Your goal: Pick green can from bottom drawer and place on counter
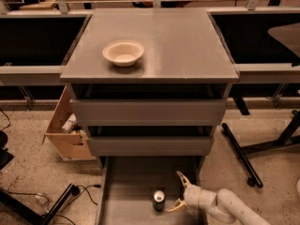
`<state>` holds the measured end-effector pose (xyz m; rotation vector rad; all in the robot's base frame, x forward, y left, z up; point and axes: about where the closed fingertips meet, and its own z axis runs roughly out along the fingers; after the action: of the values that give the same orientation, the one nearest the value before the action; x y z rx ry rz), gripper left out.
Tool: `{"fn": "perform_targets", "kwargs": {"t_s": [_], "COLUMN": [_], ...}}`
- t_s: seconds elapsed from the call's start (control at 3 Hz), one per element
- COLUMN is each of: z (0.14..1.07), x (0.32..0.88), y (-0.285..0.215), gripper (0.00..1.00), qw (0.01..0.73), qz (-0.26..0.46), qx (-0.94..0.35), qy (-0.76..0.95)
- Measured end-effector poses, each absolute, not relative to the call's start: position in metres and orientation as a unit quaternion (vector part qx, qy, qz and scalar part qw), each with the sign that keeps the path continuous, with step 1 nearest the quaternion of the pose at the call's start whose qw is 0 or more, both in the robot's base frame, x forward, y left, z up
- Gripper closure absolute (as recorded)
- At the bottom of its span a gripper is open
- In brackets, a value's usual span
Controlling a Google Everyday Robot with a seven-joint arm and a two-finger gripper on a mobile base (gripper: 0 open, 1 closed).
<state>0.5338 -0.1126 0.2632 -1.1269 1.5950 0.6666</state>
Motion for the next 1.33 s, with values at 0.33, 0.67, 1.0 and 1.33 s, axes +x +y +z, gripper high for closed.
{"fn": "perform_targets", "kwargs": {"t_s": [0.33, 0.67, 1.0, 1.33], "z": [0.236, 0.216, 0.190, 0.172], "x": [0.540, 0.542, 0.540, 0.539], "y": [-0.094, -0.075, -0.065, -0.059], "gripper": [0.00, 0.00, 0.19, 0.42], "qw": [0.501, 0.488, 0.467, 0.457], "qz": [0.302, 0.325, 0.348, 0.365], "qx": [-0.468, -0.465, -0.451, -0.435], "qy": [0.663, 0.664, 0.676, 0.685]}}
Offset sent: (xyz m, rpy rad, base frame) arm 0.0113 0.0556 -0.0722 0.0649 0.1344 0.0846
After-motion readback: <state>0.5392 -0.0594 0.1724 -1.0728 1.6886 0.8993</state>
